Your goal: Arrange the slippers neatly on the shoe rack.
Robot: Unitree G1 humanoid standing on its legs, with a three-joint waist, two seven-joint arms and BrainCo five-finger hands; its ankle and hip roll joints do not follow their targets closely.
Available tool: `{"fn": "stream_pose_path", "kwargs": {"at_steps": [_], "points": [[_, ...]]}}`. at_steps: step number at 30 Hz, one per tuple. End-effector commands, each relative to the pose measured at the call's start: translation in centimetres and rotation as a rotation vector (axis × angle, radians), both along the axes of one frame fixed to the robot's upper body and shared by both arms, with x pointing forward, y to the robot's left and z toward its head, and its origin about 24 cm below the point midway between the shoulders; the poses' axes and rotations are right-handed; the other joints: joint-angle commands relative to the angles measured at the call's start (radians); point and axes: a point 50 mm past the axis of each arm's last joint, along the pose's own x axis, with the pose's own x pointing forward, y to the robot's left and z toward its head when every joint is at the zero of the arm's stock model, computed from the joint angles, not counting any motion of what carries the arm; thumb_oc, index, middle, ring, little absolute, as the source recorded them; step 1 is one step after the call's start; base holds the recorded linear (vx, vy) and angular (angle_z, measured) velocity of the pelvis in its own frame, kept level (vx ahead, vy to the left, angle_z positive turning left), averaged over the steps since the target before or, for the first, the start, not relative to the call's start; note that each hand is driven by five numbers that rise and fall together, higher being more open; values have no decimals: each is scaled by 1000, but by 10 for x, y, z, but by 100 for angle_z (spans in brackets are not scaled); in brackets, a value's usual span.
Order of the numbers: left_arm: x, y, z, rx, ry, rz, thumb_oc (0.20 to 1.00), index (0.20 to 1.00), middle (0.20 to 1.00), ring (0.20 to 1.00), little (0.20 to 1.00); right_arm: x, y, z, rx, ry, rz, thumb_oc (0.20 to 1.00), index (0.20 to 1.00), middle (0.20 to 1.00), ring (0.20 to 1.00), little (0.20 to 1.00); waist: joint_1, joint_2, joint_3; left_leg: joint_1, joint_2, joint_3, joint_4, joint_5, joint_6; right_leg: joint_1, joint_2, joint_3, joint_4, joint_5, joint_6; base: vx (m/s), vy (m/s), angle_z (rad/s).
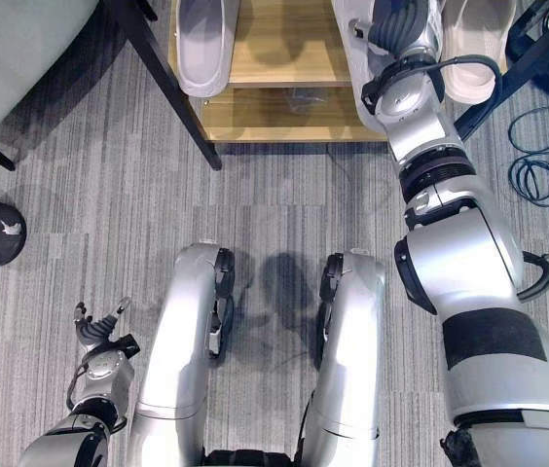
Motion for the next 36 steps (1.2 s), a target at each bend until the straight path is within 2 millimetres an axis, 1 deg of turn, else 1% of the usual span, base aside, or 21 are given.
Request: {"fn": "stream_pose_path", "kwargs": {"at_steps": [1, 5, 7, 9, 12, 14, 16, 17, 19, 21, 22, 23, 25, 26, 27, 28, 29, 30, 34, 35, 36], "points": [[-11, 15, 4, 118, 5, -30, 1000, 1000, 1000, 1000, 1000, -17, 18, 58, 45, -185, 69, 200, 200, 200, 200, 200, 39, -21, -17, 49, 7, -76, 75, -99, -4, 130, -24, 92, -55, 76, 14, 38, 82, 0], [-19, 9, -6, 136, 70, -90, 1000, 1000, 1000, 1000, 1000, -18, 15, 61, 68, -183, 81, 200, 200, 200, 200, 200, 51, -17, -16, 49, 6, -66, 78, -112, 7, 130, -36, 98, -60, 78, 17, 44, 99, 0], [-21, 4, -14, 106, 112, -130, 1000, 1000, 1000, 1000, 1000, -19, 12, 66, 84, -187, 79, 200, 200, 200, 200, 200, 61, -14, -15, 49, 7, -57, 73, -119, 18, 128, -47, 103, -77, 88, 21, 52, 129, 0], [-36, -3, -28, 86, 187, -209, 1000, 1000, 1000, 1000, 1000, -21, 11, 71, 121, -188, 99, 200, 200, 200, 200, 200, 77, -9, -15, 49, 10, -35, 44, -124, 40, 126, -65, 108, -115, 102, 23, 64, 172, -1], [-45, -3, -32, 56, 175, -217, 1000, 1000, 1000, 1000, 1000, -22, 4, 74, 93, -165, 71, 200, 200, 200, 200, 200, 93, -1, -15, 49, 15, -14, -3, -119, 60, 120, -90, 115, -163, 119, 32, 19, 109, -1], [-43, -3, -30, 32, 142, -226, 1000, 1000, 1000, 1000, 1000, -21, 0, 72, 79, -146, 54, 200, 200, 200, 200, 200, 104, 5, -15, 49, 13, -1, -29, -110, 73, 121, -109, 117, -194, 130, 40, 4, 104, 14], [-48, -9, -30, 14, 110, -284, 1000, 1000, 1000, 1000, 1000, -21, -7, 71, 76, -117, 30, 200, 200, 200, 200, 200, 132, 21, -15, 49, 8, 8, -59, -103, 83, 119, -142, 114, -212, 133, 49, 33, 95, 20], [-48, -9, -30, 14, 110, -285, 1000, 1000, 1000, 1000, 1000, -21, -8, 71, 75, -116, 30, 200, 200, 200, 200, 200, 132, 21, -15, 49, 8, 8, -59, -103, 83, 120, -142, 114, -213, 133, 49, 37, 73, 15], [-49, -12, -27, 21, 83, -339, 1000, 1000, 1000, 1000, 1000, -22, -6, 75, 57, -116, 22, 200, 200, 200, 200, 200, 149, 34, -15, 49, 5, 19, -84, -92, 92, 121, -161, 122, -226, 146, 57, 8, 60, 11], [-55, -18, -29, 6, 75, -364, 1000, 1000, 1000, 1000, 1000, -25, -6, 81, 34, -119, -4, 200, 200, 200, 200, 200, 158, 39, -15, 49, -1, 21, -86, -99, 98, 123, -174, 131, -225, 148, 61, 20, 71, 13], [-56, -18, -30, 6, 75, -364, 1000, 1000, 1000, 1000, 1000, -25, -6, 81, 34, -119, -4, 200, 200, 200, 200, 200, 159, 38, -15, 49, 0, 21, -86, -99, 98, 122, -173, 132, -225, 148, 61, 50, 79, 15], [-57, -22, -31, 6, 82, -396, 1000, 1000, 1000, 1000, 1000, -25, -8, 81, 39, -118, -17, 200, 200, 200, 200, 200, 170, 46, -15, 49, -2, 21, -82, -100, 99, 121, -186, 131, -218, 147, 62, 54, 89, 11], [-58, -28, -32, 9, 72, -423, 1000, 1000, 1000, 1000, 1000, -27, -11, 83, 23, -139, -56, 200, 200, 200, 200, 200, 177, 52, -15, 49, -1, 27, -81, -103, 101, 119, -196, 141, -224, 153, 62, 62, 134, 6], [-56, -30, -29, 17, 57, -454, 1000, 1000, 1000, 1000, 1000, -30, -15, 86, 10, -149, -127, 200, 200, 200, 200, 200, 184, 61, -15, 49, -2, 30, -85, -105, 109, 120, -205, 148, -228, 159, 65, 45, 158, 0], [-56, -48, -26, 36, 26, -486, 1000, 1000, 1000, 1000, 1000, -33, -23, 87, 54, -179, -177, 200, 200, 200, 200, 200, 183, 69, -15, 49, -1, 35, -77, -115, 109, 121, -213, 156, -217, 157, 65, 28, 134, -6], [-58, -55, -26, 25, 29, -493, 1000, 1000, 1000, 1000, 1000, -34, -27, 87, 82, -193, -181, 200, 200, 200, 200, 200, 187, 75, -15, 49, 2, 39, -73, -118, 110, 120, -217, 157, -217, 157, 61, 29, 91, 4], [-66, -56, -28, 28, 43, -486, 1000, 1000, 1000, 1000, 1000, -36, -37, 85, 101, -196, -205, 200, 200, 200, 200, 200, 191, 80, -15, 49, -1, 40, -61, -126, 110, 121, -219, 162, -207, 158, 59, 0, 0, 0], [-72, -57, -29, 38, 59, -480, 1000, 1000, 1000, 1000, 1000, -35, -42, 82, 114, -181, -215, 200, 200, 200, 200, 200, 193, 82, -15, 49, 0, 41, -52, -131, 111, 122, -220, 164, -202, 157, 58, 35, 19, 3], [-81, -62, -29, 14, 44, -482, 1000, 1000, 1000, 1000, 1000, -35, -51, 77, 102, -144, -248, 200, 200, 200, 200, 200, 201, 91, -15, 49, -1, 48, -42, -143, 120, 125, -227, 181, -194, 161, 62, 49, 30, 2], [-81, -63, -25, 29, 25, -500, 1000, 1000, 1000, 1000, 1000, -36, -54, 78, 104, -140, -263, 200, 200, 200, 200, 200, 207, 98, -15, 49, -3, 52, -46, -139, 123, 125, -233, 178, -197, 163, 54, 41, 47, 1], [-81, -63, -23, 27, 18, -499, 1000, 1000, 1000, 1000, 1000, -36, -54, 77, 116, -136, -258, 310, 310, 310, 310, 310, 207, 99, -15, 49, -2, 55, -49, -136, 125, 126, -235, 177, -201, 169, 54, 22, 37, 0]]}}
